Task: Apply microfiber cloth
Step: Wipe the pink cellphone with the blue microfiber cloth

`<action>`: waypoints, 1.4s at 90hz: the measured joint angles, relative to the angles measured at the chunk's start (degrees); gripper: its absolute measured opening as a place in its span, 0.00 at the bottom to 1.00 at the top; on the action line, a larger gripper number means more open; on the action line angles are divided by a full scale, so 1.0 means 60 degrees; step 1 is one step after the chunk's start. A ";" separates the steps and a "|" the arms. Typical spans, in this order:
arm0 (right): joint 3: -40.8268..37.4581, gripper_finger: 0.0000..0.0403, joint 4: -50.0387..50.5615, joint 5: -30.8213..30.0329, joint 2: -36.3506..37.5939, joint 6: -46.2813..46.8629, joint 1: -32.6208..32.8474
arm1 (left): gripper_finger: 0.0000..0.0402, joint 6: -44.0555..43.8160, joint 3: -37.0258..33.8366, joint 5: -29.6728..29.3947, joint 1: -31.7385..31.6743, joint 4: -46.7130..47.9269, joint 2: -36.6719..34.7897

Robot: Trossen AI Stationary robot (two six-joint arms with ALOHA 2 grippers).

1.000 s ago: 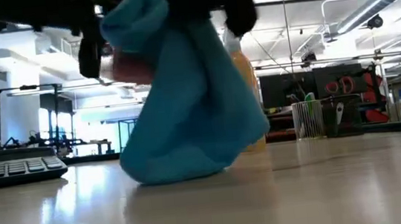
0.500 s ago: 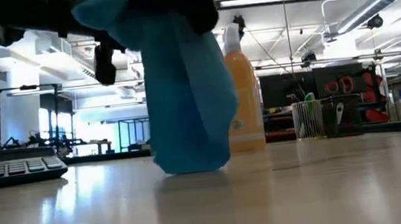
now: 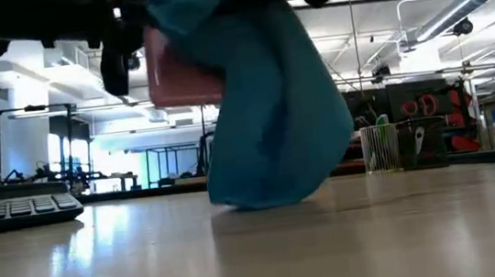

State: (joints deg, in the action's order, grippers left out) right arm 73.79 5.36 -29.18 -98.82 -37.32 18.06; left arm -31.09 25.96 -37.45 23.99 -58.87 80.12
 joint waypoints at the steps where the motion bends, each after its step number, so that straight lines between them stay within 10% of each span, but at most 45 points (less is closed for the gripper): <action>1: -0.0002 0.00 0.0019 0.0013 0.0018 -0.0051 -0.0057 | 0.05 0.0015 0.0000 0.0029 -0.0001 0.0005 0.0003; 24: 0.0067 0.00 -0.0729 0.0482 0.0243 -0.1526 -0.0855 | 0.05 0.0324 0.0036 -0.0234 -0.0009 0.0135 -0.0013; 63: -0.0464 0.00 -0.1160 0.3863 -0.0996 0.2804 -0.0893 | 0.05 0.3847 0.0029 -0.0318 0.0185 0.0839 -0.1997; 86: -0.0864 0.00 -0.2036 0.4018 -0.1207 0.4170 -0.0561 | 0.05 0.6802 0.0044 -0.0136 0.0641 0.1583 -0.2145; 126: -0.3106 0.06 -0.4449 0.1399 -0.1375 0.8880 -0.0579 | 0.05 0.8212 0.0232 0.0166 0.1122 0.0173 0.1635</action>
State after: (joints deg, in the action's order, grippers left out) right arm 55.16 -21.33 -20.78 -107.07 15.96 14.59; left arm 18.18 27.35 -36.46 30.72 -57.84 89.93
